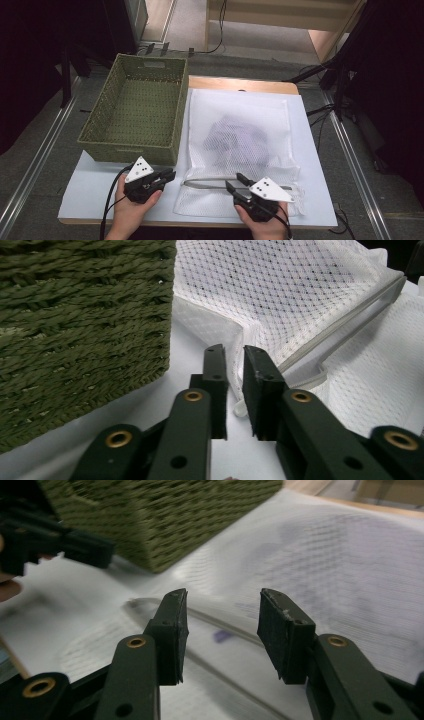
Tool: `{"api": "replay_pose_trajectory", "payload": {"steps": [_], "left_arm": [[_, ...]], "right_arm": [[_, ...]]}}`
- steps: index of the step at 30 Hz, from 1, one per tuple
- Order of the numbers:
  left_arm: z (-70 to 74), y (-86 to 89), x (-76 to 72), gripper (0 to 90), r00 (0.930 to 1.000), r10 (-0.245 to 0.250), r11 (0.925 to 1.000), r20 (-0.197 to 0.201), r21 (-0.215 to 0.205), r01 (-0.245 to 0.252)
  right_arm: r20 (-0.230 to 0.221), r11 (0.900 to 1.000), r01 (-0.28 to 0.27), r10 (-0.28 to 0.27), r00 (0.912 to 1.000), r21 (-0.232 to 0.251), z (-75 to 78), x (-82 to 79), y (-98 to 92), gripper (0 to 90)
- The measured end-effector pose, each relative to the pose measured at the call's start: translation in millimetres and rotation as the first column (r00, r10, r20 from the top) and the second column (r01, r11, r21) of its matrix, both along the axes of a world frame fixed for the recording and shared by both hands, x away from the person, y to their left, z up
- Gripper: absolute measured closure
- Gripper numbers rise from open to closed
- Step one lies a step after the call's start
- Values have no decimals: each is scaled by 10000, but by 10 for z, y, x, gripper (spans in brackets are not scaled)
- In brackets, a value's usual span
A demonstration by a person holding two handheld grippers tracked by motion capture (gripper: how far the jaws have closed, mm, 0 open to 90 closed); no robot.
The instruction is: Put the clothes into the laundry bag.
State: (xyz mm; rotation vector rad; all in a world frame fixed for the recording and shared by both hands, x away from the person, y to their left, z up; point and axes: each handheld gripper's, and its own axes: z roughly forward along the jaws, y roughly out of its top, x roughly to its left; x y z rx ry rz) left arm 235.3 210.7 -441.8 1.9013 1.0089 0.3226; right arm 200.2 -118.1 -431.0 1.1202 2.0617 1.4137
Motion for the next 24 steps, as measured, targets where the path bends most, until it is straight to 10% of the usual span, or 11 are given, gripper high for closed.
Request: {"api": "replay_pose_trajectory", "payload": {"steps": [7, 14, 24], "left_arm": [[-6, 58, 29, 857, 9999, 30, 9998, -166, -204, -34], [-53, 52, 29, 853, 9994, -91, 9999, -329, -139, 87], [-149, 61, 70, 873, 9956, -188, 9994, -917, -299, 161]], "right_arm": [[-1112, 9856, -1685, 1660, 9798, -137, -190, 132, 569, 540], [-1966, 9822, -1812, 1681, 9660, -505, -391, 285, 974, 418], [-2731, 9580, -2775, 2485, 9293, -724, -506, 351, 952, 896]]}}
